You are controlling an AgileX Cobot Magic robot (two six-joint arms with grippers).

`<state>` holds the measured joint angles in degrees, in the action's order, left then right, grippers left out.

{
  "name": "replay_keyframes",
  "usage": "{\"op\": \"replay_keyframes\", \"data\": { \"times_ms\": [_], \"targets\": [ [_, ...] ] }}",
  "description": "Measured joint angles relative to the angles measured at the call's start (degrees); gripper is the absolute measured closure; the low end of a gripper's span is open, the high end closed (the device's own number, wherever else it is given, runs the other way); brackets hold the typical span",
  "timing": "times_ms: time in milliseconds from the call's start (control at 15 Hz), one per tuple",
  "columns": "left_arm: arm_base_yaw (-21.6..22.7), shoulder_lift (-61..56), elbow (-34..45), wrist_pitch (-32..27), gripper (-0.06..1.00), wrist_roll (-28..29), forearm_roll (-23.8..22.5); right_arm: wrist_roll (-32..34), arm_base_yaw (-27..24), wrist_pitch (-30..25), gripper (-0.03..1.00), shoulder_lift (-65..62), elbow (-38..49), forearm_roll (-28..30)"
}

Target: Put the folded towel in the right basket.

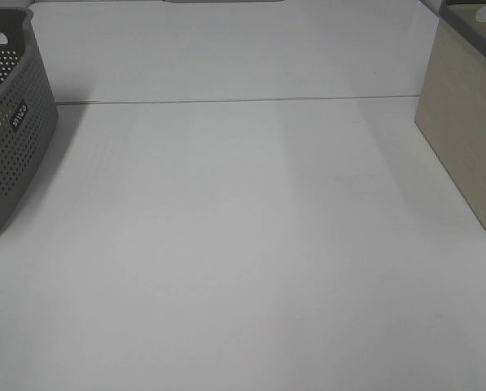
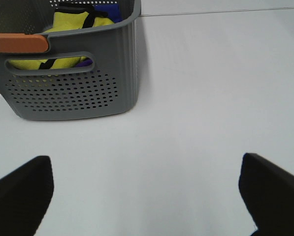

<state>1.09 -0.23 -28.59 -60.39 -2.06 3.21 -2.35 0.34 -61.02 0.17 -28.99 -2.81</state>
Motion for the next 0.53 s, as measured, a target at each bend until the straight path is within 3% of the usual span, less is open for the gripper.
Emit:
{"op": "replay_keyframes", "data": {
  "times_ms": [533],
  "targets": [
    [0.0, 0.0, 0.0, 0.0, -0.03, 0.0, 0.0, 0.0, 0.0, 0.0, 0.25, -0.5, 0.0, 0.0]
  ]
}}
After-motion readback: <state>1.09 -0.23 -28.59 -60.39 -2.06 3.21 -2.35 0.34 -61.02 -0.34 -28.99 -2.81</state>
